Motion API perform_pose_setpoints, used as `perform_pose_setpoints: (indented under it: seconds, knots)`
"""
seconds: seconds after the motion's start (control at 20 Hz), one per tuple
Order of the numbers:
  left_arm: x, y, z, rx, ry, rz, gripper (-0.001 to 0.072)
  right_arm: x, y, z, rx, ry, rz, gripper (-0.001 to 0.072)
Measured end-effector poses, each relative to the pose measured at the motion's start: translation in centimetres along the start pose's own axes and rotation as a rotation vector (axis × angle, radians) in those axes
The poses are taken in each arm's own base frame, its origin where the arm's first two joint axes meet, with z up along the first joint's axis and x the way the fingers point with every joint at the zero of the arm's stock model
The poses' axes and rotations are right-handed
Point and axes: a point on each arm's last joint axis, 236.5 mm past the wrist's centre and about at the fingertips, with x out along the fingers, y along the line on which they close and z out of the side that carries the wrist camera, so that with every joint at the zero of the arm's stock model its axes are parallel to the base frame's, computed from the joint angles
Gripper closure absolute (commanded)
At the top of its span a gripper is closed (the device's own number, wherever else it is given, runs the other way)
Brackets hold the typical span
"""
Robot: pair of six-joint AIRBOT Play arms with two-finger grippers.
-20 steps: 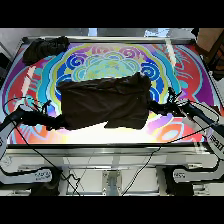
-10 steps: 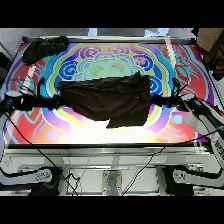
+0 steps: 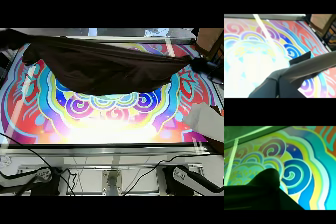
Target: Fold the shirts.
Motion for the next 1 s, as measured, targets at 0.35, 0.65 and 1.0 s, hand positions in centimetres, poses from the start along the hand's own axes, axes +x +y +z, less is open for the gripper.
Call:
perform_pose_setpoints:
  seconds: [0.35,0.65,1.0]
  knots:
    - [-3.3,-5.1,1.3,0.043,0.020,-0.032,0.0699,-8.8,3.9,6.1,-0.248,-0.074,-0.025,0.0695]
    - [-9.3,-16.0,2.4,0.193,-0.067,-0.042,0.0701,-22.0,9.3,8.5,-0.484,-0.167,-0.127,0.0697]
    - [-14.8,-21.5,0.8,0.262,-0.119,0.107,0.0702,-32.6,11.2,7.4,-0.504,-0.215,-0.283,0.0698]
